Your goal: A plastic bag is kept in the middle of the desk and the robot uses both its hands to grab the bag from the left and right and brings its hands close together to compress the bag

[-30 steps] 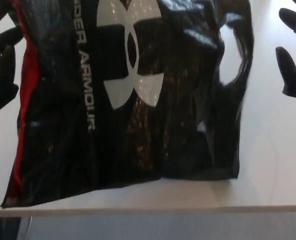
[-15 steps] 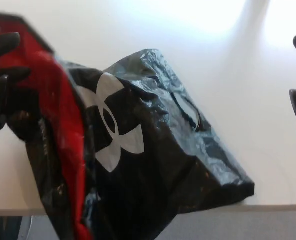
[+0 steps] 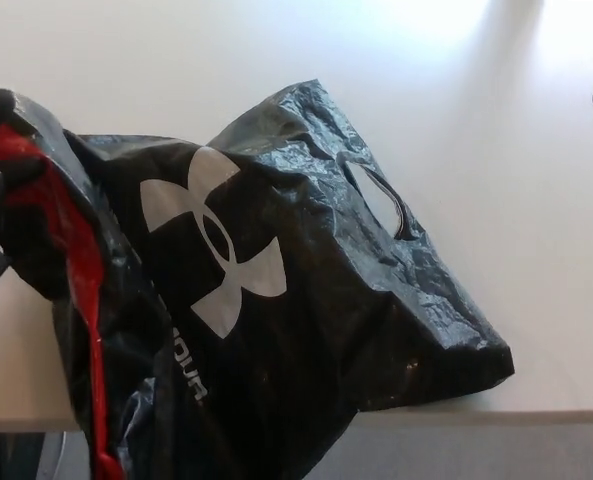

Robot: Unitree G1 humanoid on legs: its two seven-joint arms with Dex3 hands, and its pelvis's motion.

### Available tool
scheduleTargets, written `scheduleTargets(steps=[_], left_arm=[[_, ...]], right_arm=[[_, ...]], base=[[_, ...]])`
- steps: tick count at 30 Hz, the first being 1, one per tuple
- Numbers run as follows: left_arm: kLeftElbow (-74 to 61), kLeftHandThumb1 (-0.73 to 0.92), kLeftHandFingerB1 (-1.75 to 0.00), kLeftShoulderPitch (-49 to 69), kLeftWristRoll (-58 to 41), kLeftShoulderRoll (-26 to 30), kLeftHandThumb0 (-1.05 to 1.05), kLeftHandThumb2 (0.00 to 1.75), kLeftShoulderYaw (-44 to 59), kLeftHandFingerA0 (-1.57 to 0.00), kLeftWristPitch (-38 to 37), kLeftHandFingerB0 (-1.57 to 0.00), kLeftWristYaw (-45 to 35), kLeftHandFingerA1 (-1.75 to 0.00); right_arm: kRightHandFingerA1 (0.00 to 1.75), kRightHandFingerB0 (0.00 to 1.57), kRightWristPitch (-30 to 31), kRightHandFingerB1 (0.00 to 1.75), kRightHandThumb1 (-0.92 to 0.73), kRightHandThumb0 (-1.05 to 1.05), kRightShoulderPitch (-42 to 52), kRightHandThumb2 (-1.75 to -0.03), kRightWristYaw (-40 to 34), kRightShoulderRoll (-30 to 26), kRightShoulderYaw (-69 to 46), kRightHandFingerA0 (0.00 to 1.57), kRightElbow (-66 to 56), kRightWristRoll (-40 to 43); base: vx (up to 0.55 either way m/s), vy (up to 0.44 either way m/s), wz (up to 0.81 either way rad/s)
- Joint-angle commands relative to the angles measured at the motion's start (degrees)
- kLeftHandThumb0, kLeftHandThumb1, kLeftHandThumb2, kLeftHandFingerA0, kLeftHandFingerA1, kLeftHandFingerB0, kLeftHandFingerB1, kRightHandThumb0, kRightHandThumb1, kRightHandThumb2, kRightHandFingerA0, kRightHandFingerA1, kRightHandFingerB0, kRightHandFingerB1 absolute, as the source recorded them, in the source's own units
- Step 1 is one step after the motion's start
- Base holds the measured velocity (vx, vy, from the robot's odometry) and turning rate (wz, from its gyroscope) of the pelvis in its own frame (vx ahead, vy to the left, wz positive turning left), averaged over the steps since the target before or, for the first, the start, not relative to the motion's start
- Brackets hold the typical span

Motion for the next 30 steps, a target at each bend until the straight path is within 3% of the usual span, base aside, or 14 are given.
scheduleTargets(steps=[1,6,8,10,11,16,18,19,23,24,25,27,28,30], left_arm=[[-2.89,0.92,-0.39,2.52,-3.05,-1.02,-0.62,0.67,3.41,-0.41,-2.07,-0.3,0.28,-0.52],[-6.68,0.89,-0.37,5.76,-3.76,-2.9,-0.69,0.68,3.98,-0.37,-3.04,-0.28,-0.03,-0.49],[-7.88,0.71,-0.48,5.85,-3.29,-2.95,-0.6,1.11,3.43,-0.35,-3.21,-0.18,-0.25,-0.6],[-8.2,0.71,-0.48,5.72,-3.05,-2.95,-0.6,1.11,3.33,-0.35,-2.84,-0.18,-0.09,-0.6],[-6.55,0.9,-0.37,4.04,-2.19,-2.66,-0.66,0.68,2.86,-0.39,-2.26,-0.29,0.29,-0.48],[-2.42,0.92,-0.38,-1.09,-0.53,-2.42,-0.68,0.72,1.98,-0.32,-1.02,-0.26,1.96,-0.48],[-2.69,0.92,-0.37,-1.61,1.44,-3.05,-0.71,0.74,1.6,-0.3,-1.85,-0.24,3.37,-0.48],[-5.2,0.92,-0.34,-1.98,1.05,-4.27,-0.77,0.75,0.29,-0.23,-2.2,-0.19,3.59,-0.46],[-11.72,0.92,-0.32,0.09,0.8,-6.72,-0.82,0.79,-2.54,-0.16,-5.03,-0.14,2.97,-0.45],[-14.21,0.56,-0.5,1.22,1.29,-8.06,-0.34,1.16,-3.89,-0.03,-7.53,0.0,2.69,-0.52],[-15.82,0.92,-0.35,2.16,1.44,-8.74,-0.79,0.81,-4.56,-0.15,-9.13,-0.14,2.29,-0.49],[-18.56,0.92,-0.35,5.83,1.22,-10.15,-0.81,0.78,-5.31,-0.16,-13.49,-0.15,0.96,-0.47],[-19.81,0.92,-0.33,8.23,0.89,-10.78,-0.81,0.77,-5.26,-0.18,-15.14,-0.15,0.42,-0.46],[-19.86,0.92,-0.36,15.0,-0.01,-13.05,-0.79,0.77,-4.55,-0.2,-21.94,-0.16,-1.08,-0.48]], right_arm=[[0.43,0.08,-8.03,0.28,-0.67,-0.77,4.22,-1.05,1.23,1.29,-1.71,0.02,-1.81,2.77],[0.32,0.07,-13.11,0.23,-0.88,-0.76,6.99,-0.67,2.51,2.46,-1.53,0.09,-2.15,3.55],[0.36,0.09,-15.83,0.23,-0.72,-0.8,9.4,-1.07,3.36,3.16,-1.31,0.0,-3.09,4.38],[0.36,0.09,-16.76,0.23,-0.72,-0.8,9.85,-1.07,3.57,3.22,-1.14,0.0,-3.1,4.45],[0.32,0.08,-17.55,0.2,-0.89,-0.72,10.62,-0.68,3.76,3.45,-0.86,0.08,-3.5,4.5],[0.38,0.05,-19.39,0.28,-0.69,-0.73,11.07,-1.05,4.17,4.27,1.04,0.04,-4.53,5.61],[0.32,0.06,-21.12,0.24,-0.89,-0.73,12.17,-0.66,4.3,4.95,2.23,0.09,-5.14,5.06],[0.39,0.09,-22.88,0.23,-0.7,-0.81,12.38,-1.08,4.4,5.42,2.64,0.0,-5.77,5.12],[0.37,0.09,-25.76,0.2,-0.71,-0.85,13.2,-1.08,4.48,5.93,2.86,0.0,-6.37,5.16],[0.4,0.01,-26.17,0.27,-0.66,-0.74,13.45,-1.08,3.97,6.07,2.41,0.01,-6.73,4.01],[0.42,0.02,-27.12,0.27,-0.66,-0.75,13.76,-1.08,3.23,6.67,1.84,0.02,-6.69,1.77],[0.36,0.06,-30.66,0.24,-0.68,-0.79,14.9,-1.08,2.84,7.78,0.8,0.06,-5.53,-3.46],[0.32,0.06,-32.76,0.25,-0.89,-0.8,15.62,-0.67,3.03,8.39,0.67,0.07,-4.35,-5.41],[0.26,0.08,-39.41,0.19,-0.7,-0.85,19.66,-1.08,5.87,7.45,0.81,0.0,2.55,-6.76]], base=[[0.0,0.0,0.0],[0.0,0.0,0.0],[0.0,0.0,0.0],[0.0,0.0,0.0],[0.0,0.0,0.0],[0.0,0.0,0.0],[0.0,0.0,0.0],[0.0,0.0,0.0],[0.0,0.0,0.0],[0.0,0.0,0.0],[0.0,0.0,0.0],[0.0,0.0,0.0],[0.0,0.0,0.0],[0.0,0.0,0.0]])
